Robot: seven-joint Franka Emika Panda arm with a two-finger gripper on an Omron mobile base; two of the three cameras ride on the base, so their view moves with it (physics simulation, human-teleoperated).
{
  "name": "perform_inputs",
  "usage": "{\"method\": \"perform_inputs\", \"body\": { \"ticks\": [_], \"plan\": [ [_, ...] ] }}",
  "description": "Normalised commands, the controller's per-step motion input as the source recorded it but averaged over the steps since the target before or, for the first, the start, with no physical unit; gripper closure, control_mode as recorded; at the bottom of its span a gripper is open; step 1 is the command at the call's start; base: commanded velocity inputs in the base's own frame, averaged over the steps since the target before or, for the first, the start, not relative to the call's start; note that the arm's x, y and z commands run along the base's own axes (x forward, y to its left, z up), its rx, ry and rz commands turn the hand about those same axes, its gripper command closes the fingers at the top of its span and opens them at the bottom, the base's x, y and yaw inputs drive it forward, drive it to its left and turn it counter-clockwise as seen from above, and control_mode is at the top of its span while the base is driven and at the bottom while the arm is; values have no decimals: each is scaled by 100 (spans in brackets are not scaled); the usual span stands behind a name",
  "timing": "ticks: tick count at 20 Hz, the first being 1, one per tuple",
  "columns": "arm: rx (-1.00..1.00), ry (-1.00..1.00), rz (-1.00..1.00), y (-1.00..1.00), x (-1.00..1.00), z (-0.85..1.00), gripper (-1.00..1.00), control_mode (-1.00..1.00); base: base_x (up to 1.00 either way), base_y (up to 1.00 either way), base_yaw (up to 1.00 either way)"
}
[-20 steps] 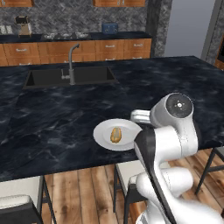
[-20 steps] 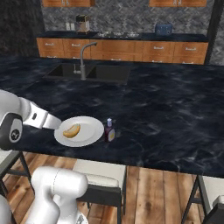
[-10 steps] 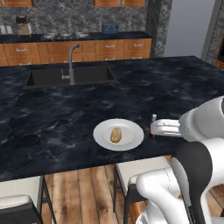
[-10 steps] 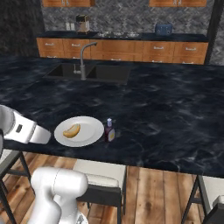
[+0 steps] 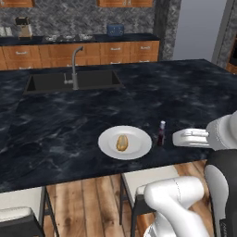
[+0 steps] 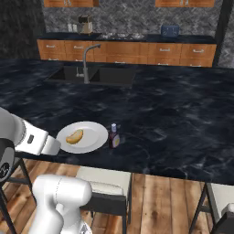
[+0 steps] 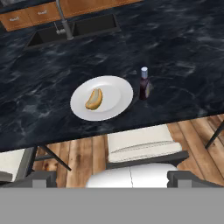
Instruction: Move the hot dog bun to the plate on the dining table and place the condiment next to that plate. Then navigate to the fridge and take the sausage and place it on the plate as well.
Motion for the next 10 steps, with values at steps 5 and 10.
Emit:
{"method": "perform_inputs", "body": {
  "ticks": [5, 10],
  "plan": [
    [0, 0, 0, 0, 0, 0, -100, 100, -32, 2, -53],
    [0, 0, 0, 0, 0, 0, -100, 100, -32, 4, -93]
  ]
}}
